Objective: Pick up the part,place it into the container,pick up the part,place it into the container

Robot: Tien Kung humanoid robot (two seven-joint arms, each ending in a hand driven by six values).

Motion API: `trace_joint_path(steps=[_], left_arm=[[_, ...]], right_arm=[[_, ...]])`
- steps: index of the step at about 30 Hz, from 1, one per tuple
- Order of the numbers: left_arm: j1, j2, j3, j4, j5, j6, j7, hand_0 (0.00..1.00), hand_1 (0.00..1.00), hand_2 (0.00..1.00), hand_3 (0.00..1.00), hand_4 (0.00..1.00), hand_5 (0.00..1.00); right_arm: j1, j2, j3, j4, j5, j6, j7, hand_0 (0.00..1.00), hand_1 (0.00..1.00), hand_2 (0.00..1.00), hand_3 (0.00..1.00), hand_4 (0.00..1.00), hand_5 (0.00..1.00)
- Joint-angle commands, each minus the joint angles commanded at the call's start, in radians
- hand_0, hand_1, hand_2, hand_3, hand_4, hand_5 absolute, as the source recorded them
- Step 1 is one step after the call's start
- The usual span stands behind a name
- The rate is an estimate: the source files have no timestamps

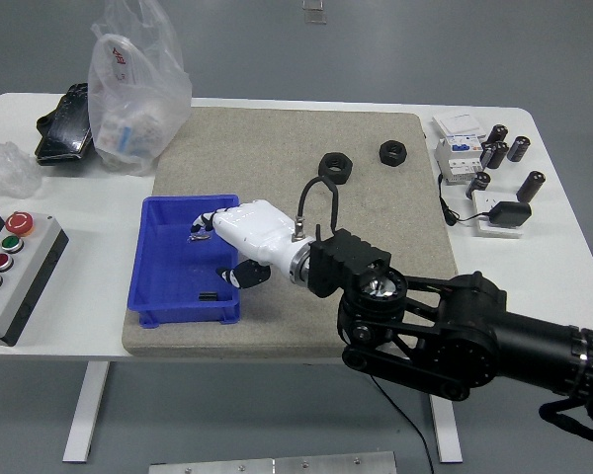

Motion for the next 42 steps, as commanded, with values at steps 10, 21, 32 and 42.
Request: trace_joint_path(steps=[10, 21, 32, 42], left_arm=[[0.010, -0.002, 0.001, 0.000, -0.014, 0.007, -0.004, 0.727, 0.687, 0.683, 0.648, 0.647, 0.528], [0.007, 0.000, -0.001, 0.000, -0.015, 0.007, -0.008, 0.729, 0.687, 0.681, 0.637, 0.617, 0.509], [0.008, 0.001, -0.001, 0.000, -0.007, 0.005, -0.007, 0.724, 0.686, 0.680, 0.617, 0.610, 0.509], [0.006, 0.001, -0.001, 0.000, -0.004, 0.003, -0.010, 0.725, 0.686, 0.679, 0.610, 0.608, 0.509]], right_arm=[[-0.107, -0.091, 0.131, 0.079, -0.017, 0.070, -0.165, 0.362, 0.630, 0.828, 0.873, 0.708, 0.073], [-0.196, -0.128, 0.184, 0.105, 0.051, 0.135, -0.204, 0.365, 0.664, 0.844, 0.887, 0.769, 0.134], [-0.216, -0.133, 0.191, 0.106, 0.084, 0.208, -0.204, 0.377, 0.683, 0.868, 0.914, 0.825, 0.206], [-0.209, -0.135, 0.198, 0.116, 0.003, 0.192, -0.204, 0.377, 0.668, 0.860, 0.908, 0.832, 0.226]])
